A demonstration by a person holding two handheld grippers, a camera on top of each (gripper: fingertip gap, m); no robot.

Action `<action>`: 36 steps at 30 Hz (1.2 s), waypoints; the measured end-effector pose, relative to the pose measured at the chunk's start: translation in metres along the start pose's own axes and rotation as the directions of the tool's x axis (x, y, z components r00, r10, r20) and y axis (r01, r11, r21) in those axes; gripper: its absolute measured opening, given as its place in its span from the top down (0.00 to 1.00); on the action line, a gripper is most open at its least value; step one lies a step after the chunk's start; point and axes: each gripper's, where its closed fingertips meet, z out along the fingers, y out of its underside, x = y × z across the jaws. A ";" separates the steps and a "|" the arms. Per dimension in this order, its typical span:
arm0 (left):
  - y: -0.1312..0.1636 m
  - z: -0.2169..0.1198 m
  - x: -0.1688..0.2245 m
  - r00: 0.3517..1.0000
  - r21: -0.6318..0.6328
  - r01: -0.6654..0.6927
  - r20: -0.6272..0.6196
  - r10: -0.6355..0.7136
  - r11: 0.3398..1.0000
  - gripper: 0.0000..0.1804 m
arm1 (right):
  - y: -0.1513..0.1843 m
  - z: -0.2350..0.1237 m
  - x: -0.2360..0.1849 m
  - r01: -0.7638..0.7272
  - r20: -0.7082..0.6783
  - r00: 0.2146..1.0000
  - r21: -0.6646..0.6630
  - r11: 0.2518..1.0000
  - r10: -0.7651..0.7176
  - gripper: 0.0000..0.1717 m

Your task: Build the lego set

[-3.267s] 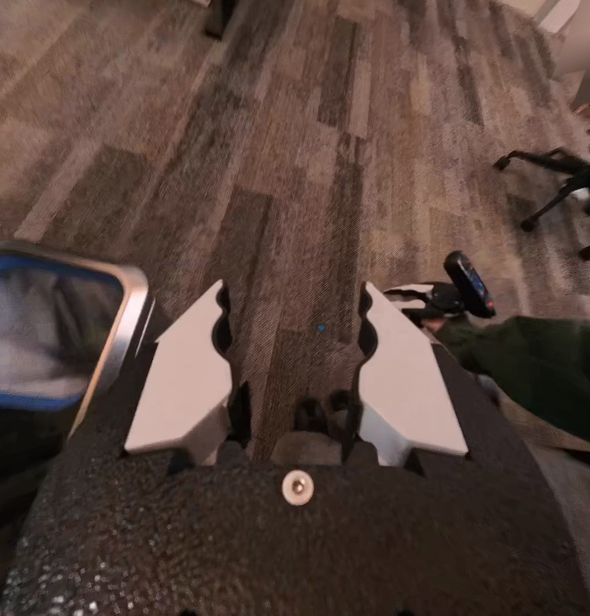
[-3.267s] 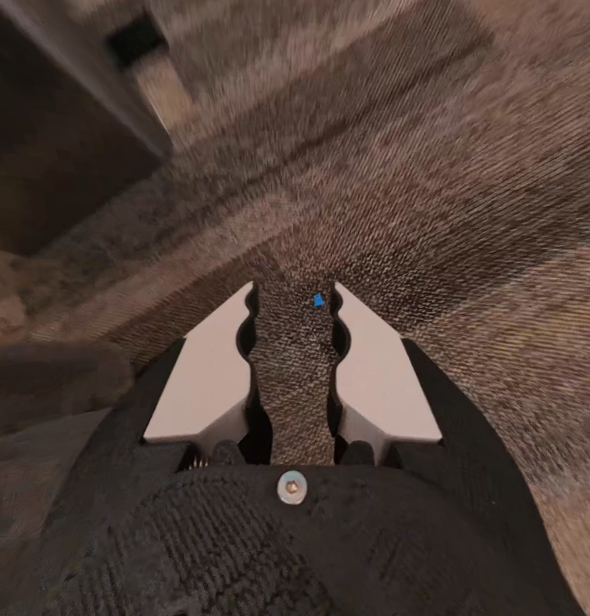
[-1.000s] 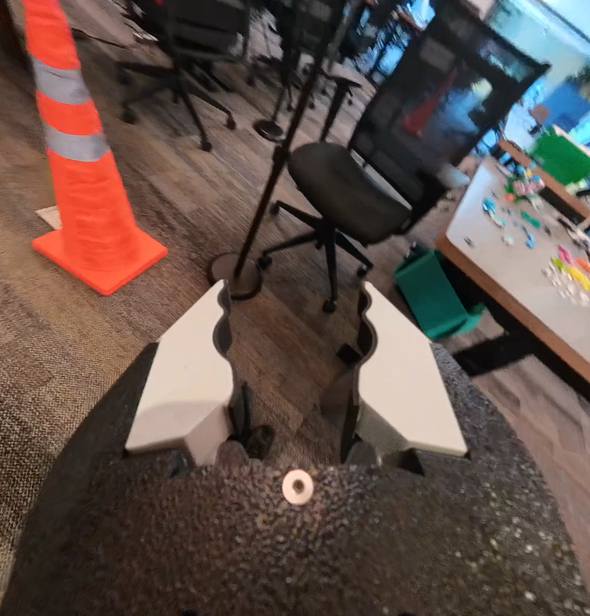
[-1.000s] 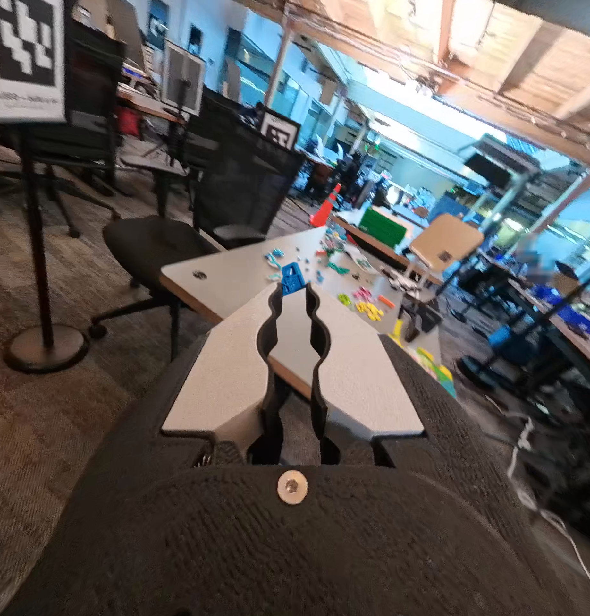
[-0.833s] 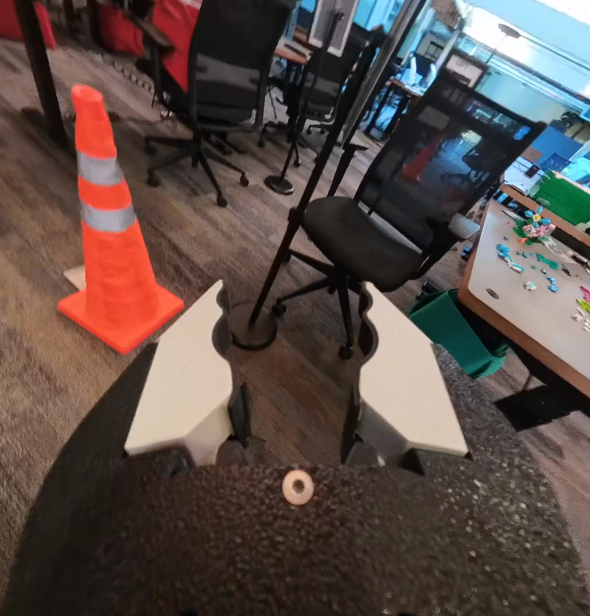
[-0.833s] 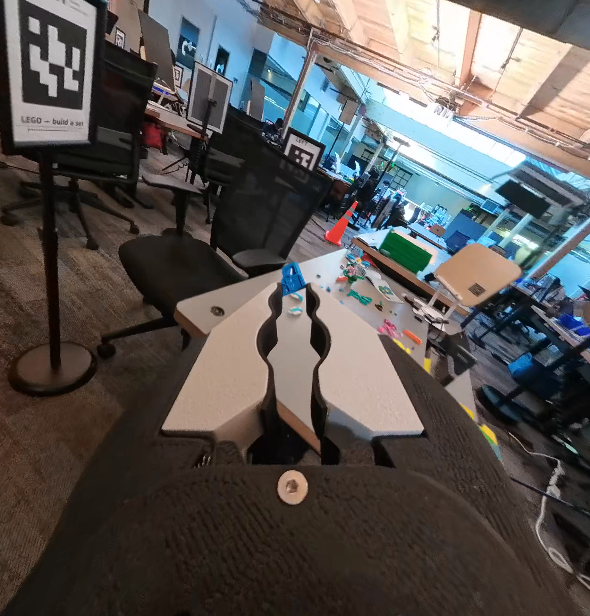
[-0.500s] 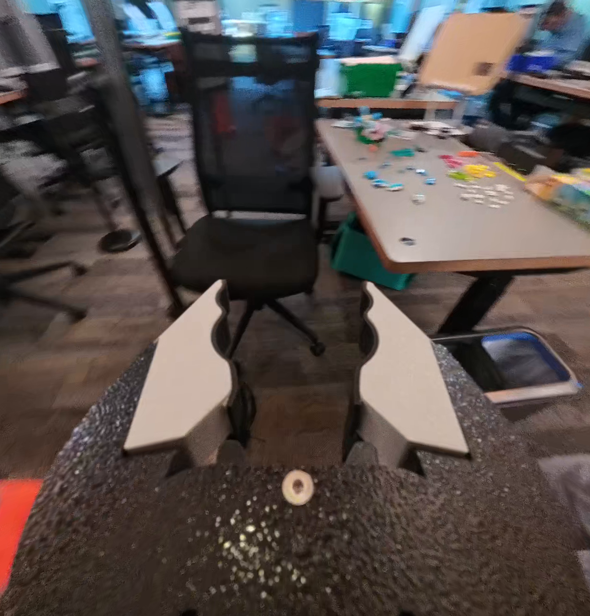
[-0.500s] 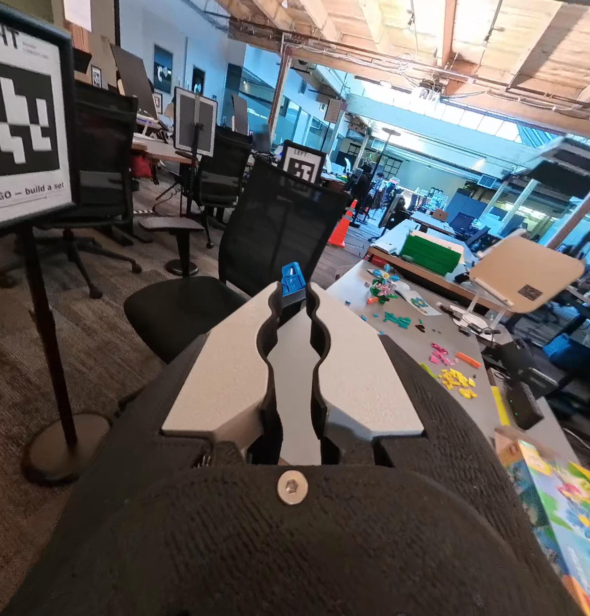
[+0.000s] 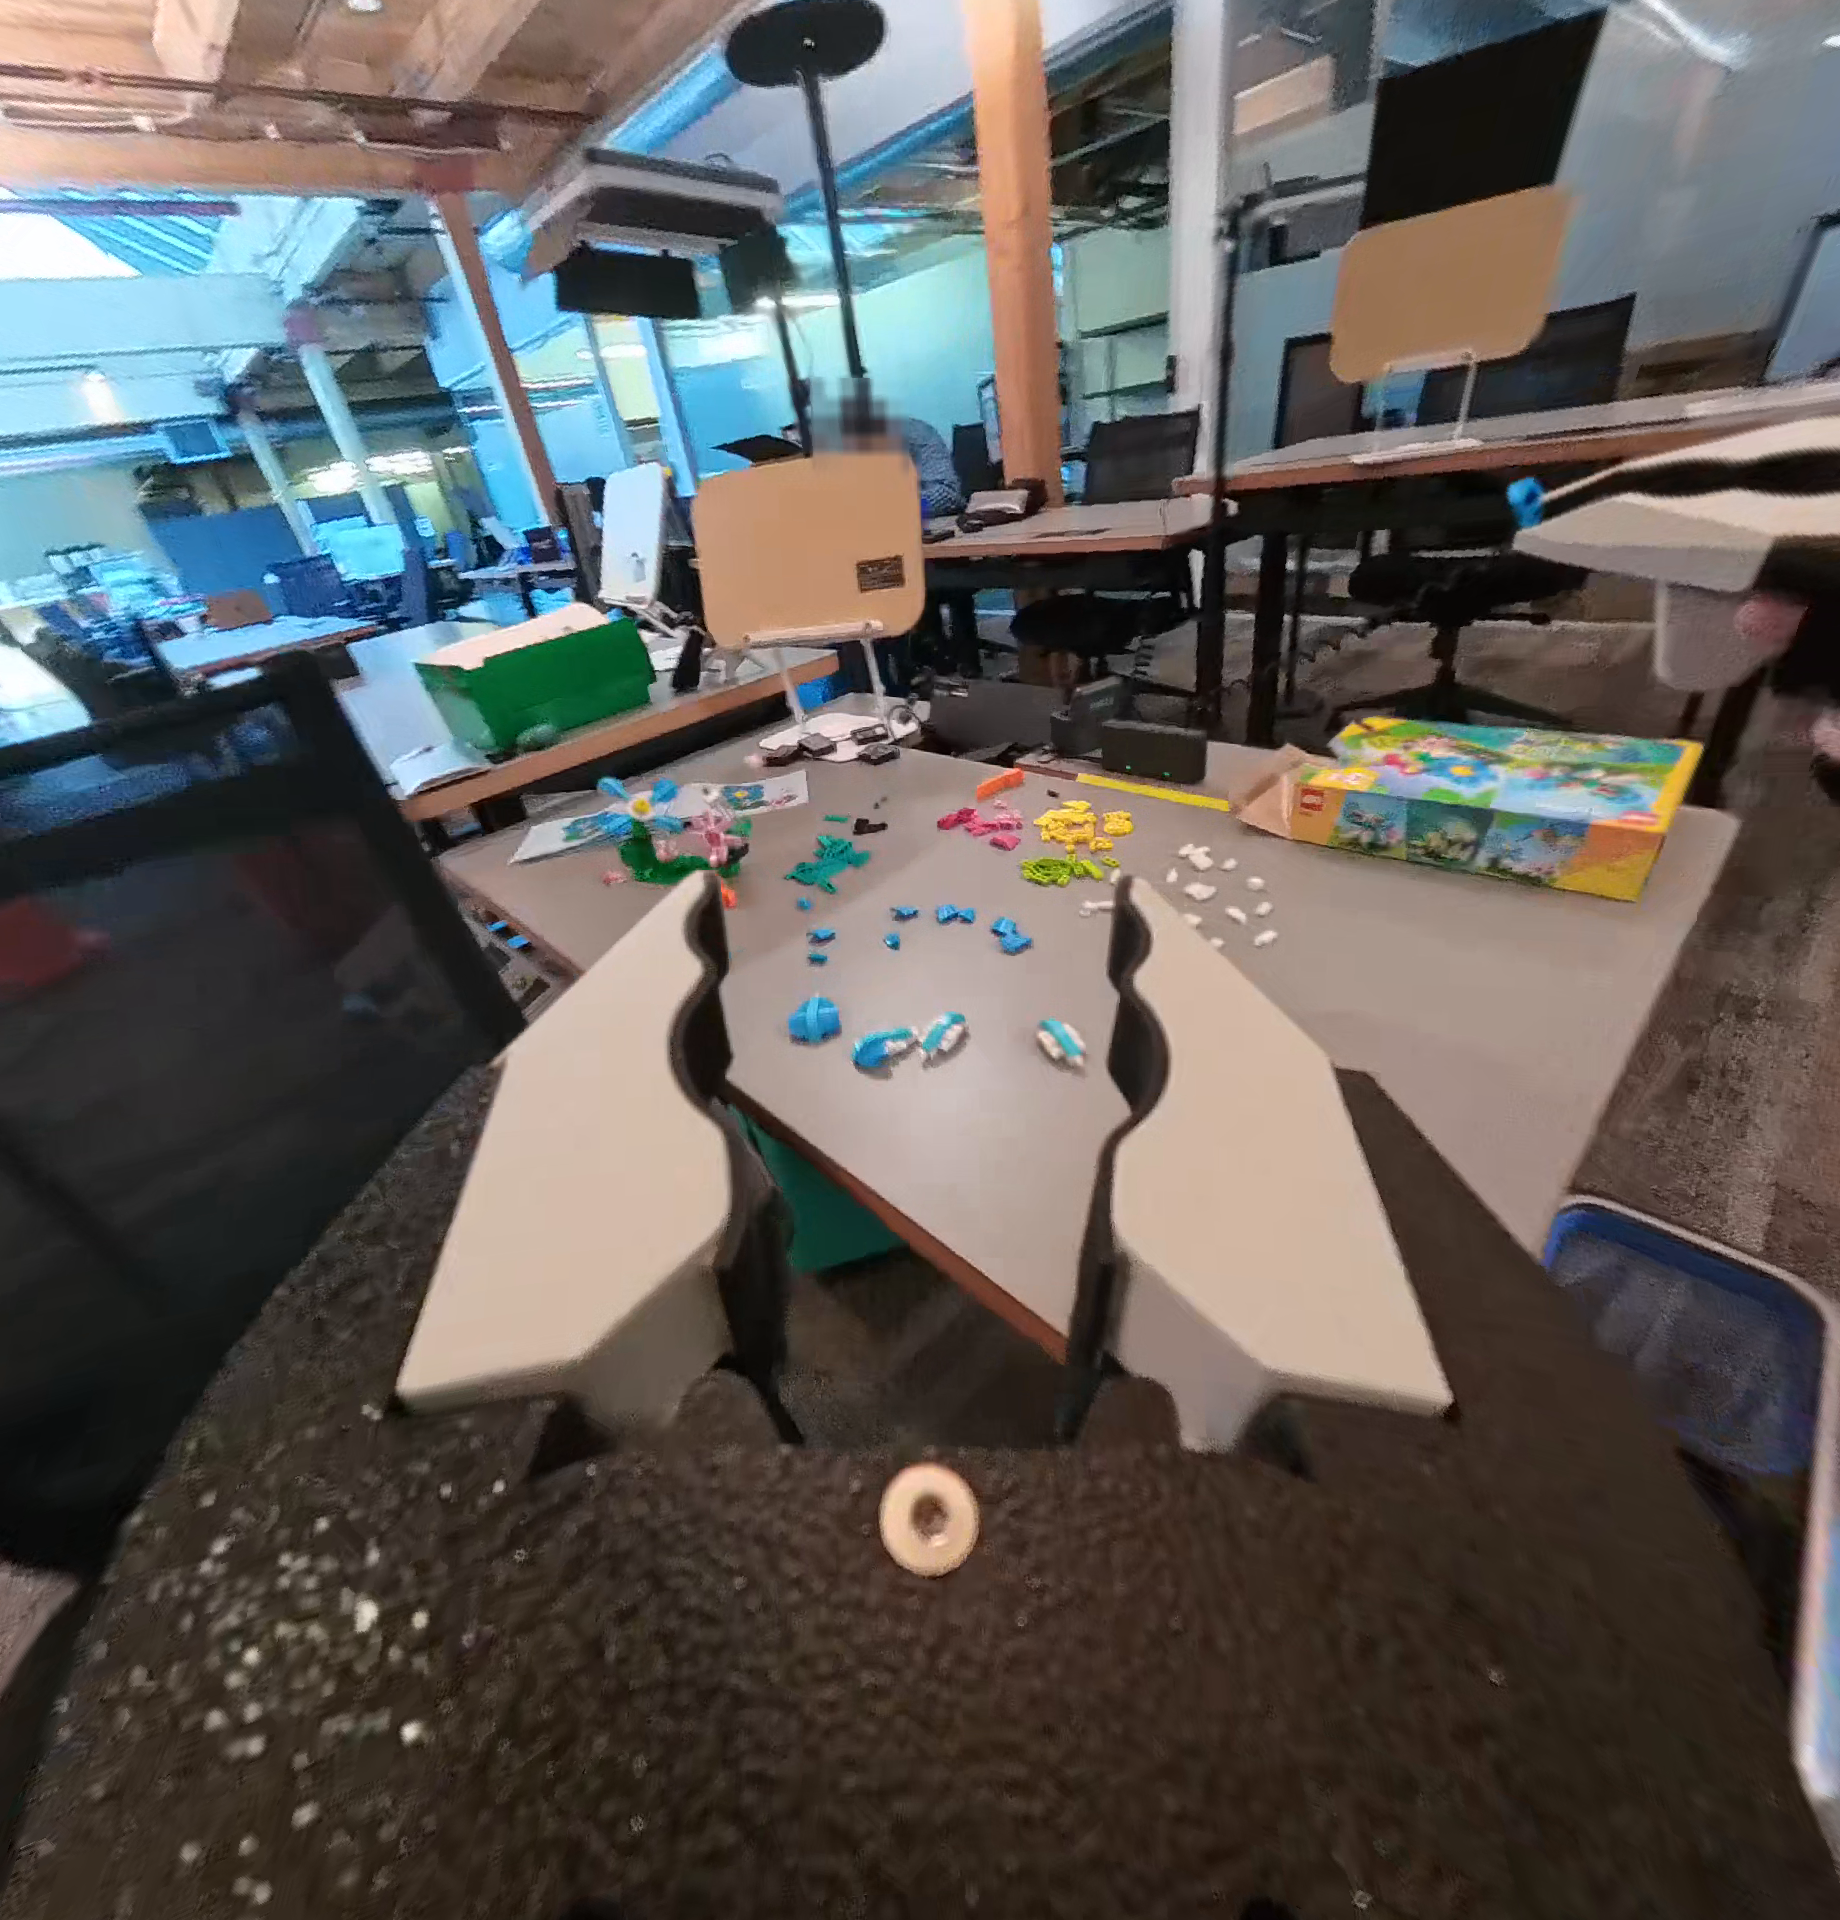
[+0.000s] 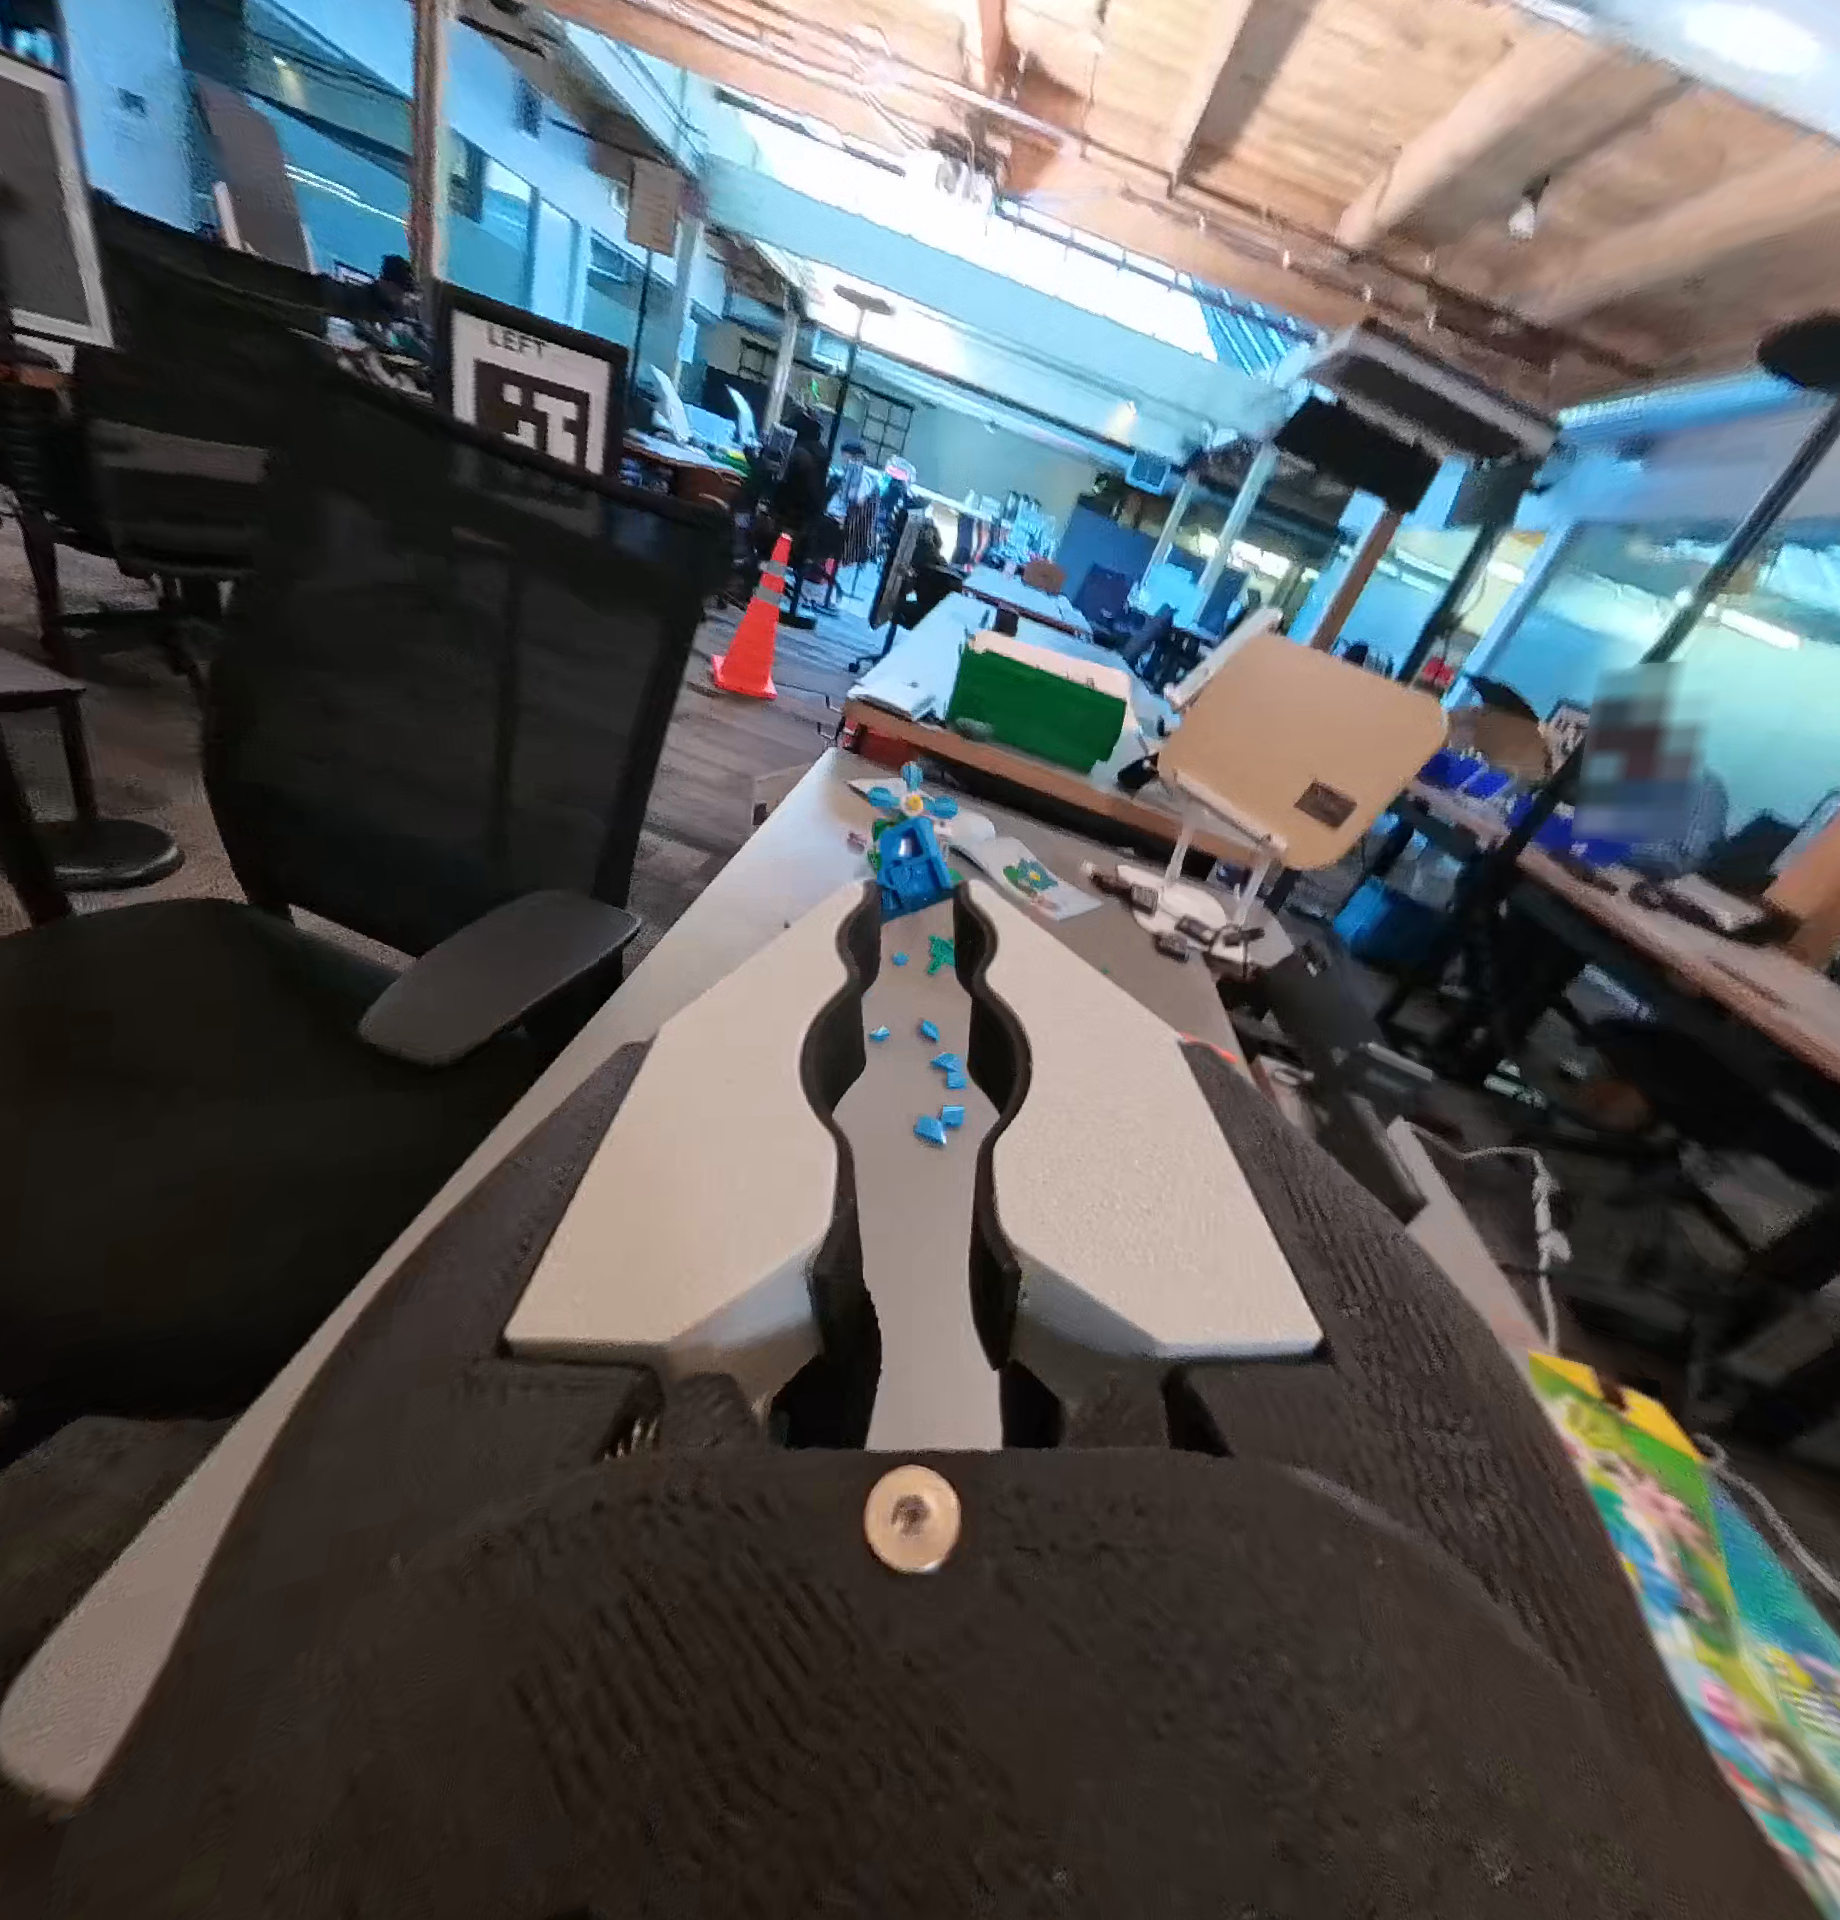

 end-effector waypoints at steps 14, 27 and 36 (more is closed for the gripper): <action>-0.011 0.246 0.011 0.864 0.107 -0.027 -0.498 0.077 0.994 0.54 | 0.063 0.018 0.025 -0.097 -0.311 0.950 -0.225 0.970 0.023 0.92; 0.018 0.277 0.117 0.371 0.090 0.093 -0.928 0.049 0.992 0.57 | 0.183 -0.015 -0.036 -0.421 -0.813 0.574 -0.189 0.887 0.100 0.92; 0.036 0.250 0.144 0.185 0.050 0.111 -0.982 0.029 0.993 0.57 | 0.224 0.003 -0.038 -0.373 -0.874 0.479 -0.115 0.921 0.085 0.92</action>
